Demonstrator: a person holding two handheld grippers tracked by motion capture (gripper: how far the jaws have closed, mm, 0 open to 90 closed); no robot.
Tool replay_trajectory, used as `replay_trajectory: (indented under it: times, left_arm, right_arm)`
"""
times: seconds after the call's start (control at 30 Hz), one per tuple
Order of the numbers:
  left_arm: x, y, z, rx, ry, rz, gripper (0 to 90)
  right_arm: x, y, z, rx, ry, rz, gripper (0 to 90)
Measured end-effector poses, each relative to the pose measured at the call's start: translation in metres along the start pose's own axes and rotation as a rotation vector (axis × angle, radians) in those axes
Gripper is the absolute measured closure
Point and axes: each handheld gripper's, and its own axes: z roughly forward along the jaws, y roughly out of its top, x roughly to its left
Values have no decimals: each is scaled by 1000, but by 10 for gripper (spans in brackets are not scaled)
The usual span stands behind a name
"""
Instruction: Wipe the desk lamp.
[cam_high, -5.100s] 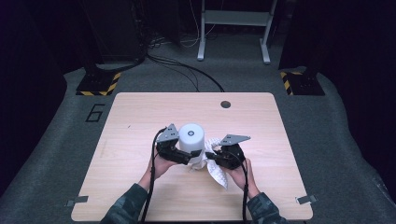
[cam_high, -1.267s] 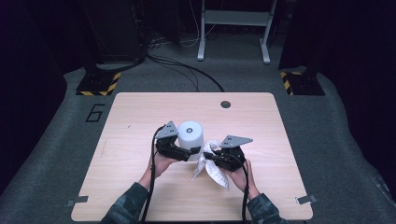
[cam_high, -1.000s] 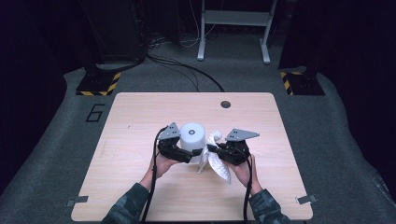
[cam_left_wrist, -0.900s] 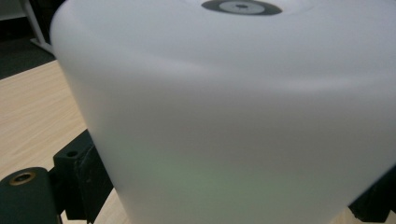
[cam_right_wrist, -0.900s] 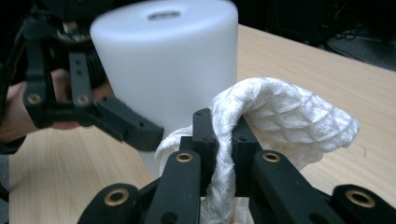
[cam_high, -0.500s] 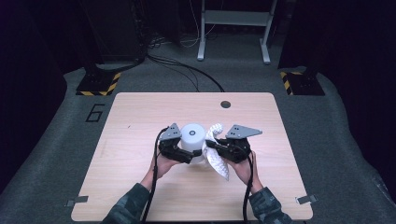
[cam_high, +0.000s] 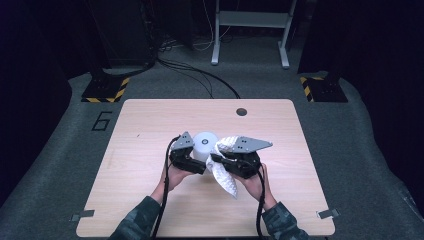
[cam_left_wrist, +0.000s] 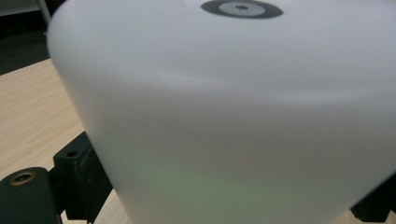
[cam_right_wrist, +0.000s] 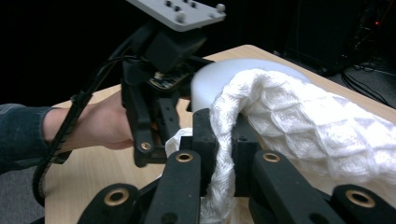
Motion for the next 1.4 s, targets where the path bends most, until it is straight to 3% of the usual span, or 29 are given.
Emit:
replay_trajectory:
  times: [0.2,0.5,0.77,1.13,1.4]
  left_arm:
    - [-1,0,1,3,-4,8,87]
    - [-2,0,1,-1,-11,0,87]
    - [0,0,-3,-12,-28,-2,88]
    - [-3,1,-5,-20,-59,19,87]
    - [-6,1,-3,-21,-87,56,87]
  right_arm:
    - [5,2,4,3,20,-17,847]
    - [1,-2,-1,3,18,0,848]
    - [-11,-7,-6,7,-14,27,847]
    - [-32,-13,-8,-4,-52,103,846]
    - [-43,-13,-9,-19,-61,138,846]
